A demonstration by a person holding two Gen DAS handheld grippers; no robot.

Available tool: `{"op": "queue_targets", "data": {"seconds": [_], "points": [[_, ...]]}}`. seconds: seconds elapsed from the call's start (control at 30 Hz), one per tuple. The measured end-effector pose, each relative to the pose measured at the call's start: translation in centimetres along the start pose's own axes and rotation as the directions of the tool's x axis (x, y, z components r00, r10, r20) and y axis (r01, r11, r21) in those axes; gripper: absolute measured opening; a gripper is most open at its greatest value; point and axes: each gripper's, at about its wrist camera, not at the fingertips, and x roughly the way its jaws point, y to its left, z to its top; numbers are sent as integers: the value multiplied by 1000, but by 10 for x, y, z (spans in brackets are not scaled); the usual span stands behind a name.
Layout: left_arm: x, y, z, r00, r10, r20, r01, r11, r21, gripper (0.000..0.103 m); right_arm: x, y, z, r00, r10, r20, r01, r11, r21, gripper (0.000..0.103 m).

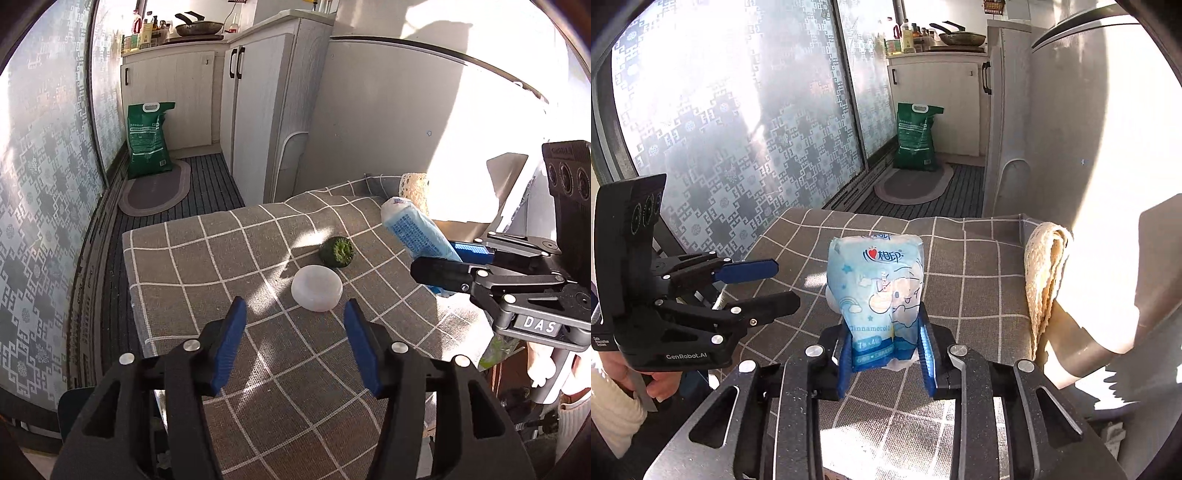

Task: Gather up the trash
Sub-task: 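Grasp the white round disc with the left tool while the right tool holds the wipe pack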

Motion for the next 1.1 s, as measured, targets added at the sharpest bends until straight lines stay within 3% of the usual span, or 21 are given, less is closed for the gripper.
{"op": "queue_targets", "data": {"seconds": [0.4, 0.6, 0.8, 1.1], "points": [[40, -20, 11, 998, 50, -43, -49, 998, 34, 59, -7, -19, -17, 1000, 2, -6, -2, 999, 38, 29], [55, -25, 10, 994, 95, -60, -92, 994, 51, 44, -9, -24, -21, 1000, 0, -8, 0, 999, 33, 29], [47, -22, 8, 996, 72, -58, -69, 997, 45, 42, -7, -20, -21, 1000, 6, -17, -6, 1000, 28, 29], [1, -11, 10, 999, 40, 16, -40, 999, 13, 42, -5, -6, -11, 1000, 6, -17, -5, 1000, 16, 29]]}}
